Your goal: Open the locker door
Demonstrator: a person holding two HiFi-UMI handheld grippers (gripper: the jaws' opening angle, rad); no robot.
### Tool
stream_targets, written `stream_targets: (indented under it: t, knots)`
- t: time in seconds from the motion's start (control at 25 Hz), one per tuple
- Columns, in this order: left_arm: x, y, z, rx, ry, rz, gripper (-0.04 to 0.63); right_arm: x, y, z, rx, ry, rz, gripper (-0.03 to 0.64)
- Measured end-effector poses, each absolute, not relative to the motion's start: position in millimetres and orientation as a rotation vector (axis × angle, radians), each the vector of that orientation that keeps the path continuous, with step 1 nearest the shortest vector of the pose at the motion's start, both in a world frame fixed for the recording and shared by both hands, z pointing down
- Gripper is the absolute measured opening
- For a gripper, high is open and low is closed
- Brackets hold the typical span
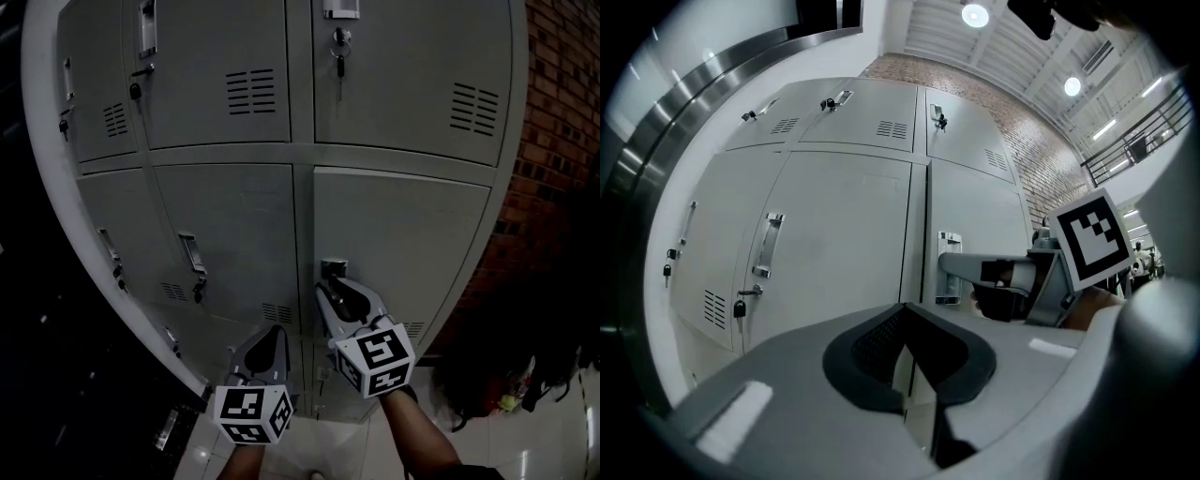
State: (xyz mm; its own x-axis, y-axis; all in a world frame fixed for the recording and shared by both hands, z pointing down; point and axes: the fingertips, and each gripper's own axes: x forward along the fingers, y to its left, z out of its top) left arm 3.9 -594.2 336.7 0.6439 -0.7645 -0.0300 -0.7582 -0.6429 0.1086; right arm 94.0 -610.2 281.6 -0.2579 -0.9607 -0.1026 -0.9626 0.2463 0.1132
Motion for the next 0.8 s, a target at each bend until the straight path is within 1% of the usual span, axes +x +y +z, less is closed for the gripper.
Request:
stream_targets:
  t: [0.6, 0.8]
  knots:
    - [14.6, -540.8, 323.6, 2.783, -1.308, -0.146, 0.006, 74.7, -546.0, 282.6, -1.804, 2.558, 0.249, 0.078]
    - [19.3, -515.8, 326.7, 2.769, -1.320, -0.148, 0.006, 73.7, -519.7, 279.9, -1.759, 2.577, 0.266, 0.064]
